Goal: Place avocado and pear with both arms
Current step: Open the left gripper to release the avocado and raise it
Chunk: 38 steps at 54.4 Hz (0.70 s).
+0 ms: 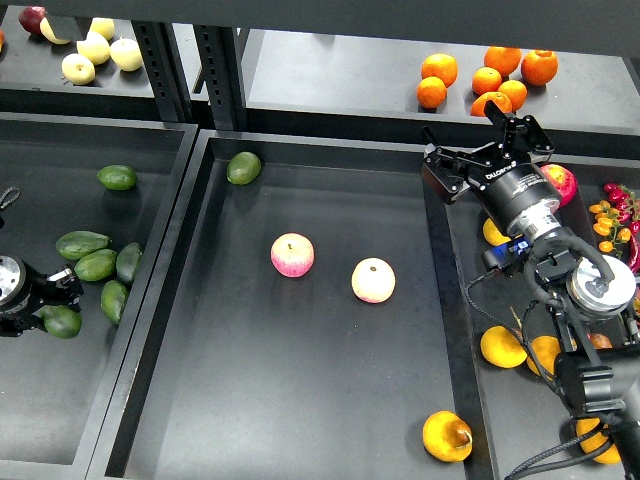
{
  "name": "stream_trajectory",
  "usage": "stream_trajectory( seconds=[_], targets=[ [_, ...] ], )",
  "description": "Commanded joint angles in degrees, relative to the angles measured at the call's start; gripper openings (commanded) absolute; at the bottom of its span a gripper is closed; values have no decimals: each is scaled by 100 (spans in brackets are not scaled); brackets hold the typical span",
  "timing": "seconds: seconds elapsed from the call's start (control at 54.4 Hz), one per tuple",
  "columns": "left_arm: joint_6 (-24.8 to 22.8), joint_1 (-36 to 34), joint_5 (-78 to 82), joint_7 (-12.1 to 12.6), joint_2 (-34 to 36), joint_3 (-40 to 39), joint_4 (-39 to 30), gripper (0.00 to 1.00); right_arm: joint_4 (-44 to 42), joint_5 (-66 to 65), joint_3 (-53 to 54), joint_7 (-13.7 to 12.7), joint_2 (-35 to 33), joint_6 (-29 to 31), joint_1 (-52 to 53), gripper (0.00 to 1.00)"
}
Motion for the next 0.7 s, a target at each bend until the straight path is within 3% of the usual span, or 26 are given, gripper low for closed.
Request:
stream_trajectory(
  seconds=[0.0, 0.68],
  targets=[
    [0, 55, 0, 0, 0, -42, 13, 24, 21, 0, -8, 0, 0, 0, -15, 100],
    [0, 143, 17, 0, -123, -112, 75, 40, 30, 0, -26, 0, 0, 0, -51, 100]
  ],
)
